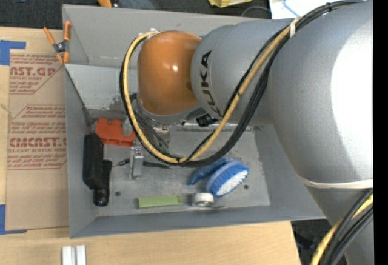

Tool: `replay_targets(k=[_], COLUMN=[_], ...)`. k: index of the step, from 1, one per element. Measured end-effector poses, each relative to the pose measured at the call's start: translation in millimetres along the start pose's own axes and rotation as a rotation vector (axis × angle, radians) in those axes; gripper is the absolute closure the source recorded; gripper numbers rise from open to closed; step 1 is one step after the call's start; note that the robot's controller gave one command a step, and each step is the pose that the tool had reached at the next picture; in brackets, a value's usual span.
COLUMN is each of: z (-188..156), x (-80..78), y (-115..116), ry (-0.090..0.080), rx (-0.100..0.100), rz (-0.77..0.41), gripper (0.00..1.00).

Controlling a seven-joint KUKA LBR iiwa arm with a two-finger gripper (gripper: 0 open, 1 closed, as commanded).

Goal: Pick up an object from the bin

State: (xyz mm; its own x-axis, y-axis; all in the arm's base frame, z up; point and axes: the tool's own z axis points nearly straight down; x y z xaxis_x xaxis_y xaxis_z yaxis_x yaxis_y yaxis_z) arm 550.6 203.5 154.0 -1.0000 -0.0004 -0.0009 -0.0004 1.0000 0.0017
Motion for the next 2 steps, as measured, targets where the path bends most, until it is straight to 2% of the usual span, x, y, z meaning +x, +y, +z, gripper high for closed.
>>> replay_targets(k=[1,2], z=[0,16], x=[0.0,41.6], y=[0,4], ry=[0.000,0.000], rx=[0.000,-0.001], rz=[0.000,0.049], gripper=[0.00,0.00])
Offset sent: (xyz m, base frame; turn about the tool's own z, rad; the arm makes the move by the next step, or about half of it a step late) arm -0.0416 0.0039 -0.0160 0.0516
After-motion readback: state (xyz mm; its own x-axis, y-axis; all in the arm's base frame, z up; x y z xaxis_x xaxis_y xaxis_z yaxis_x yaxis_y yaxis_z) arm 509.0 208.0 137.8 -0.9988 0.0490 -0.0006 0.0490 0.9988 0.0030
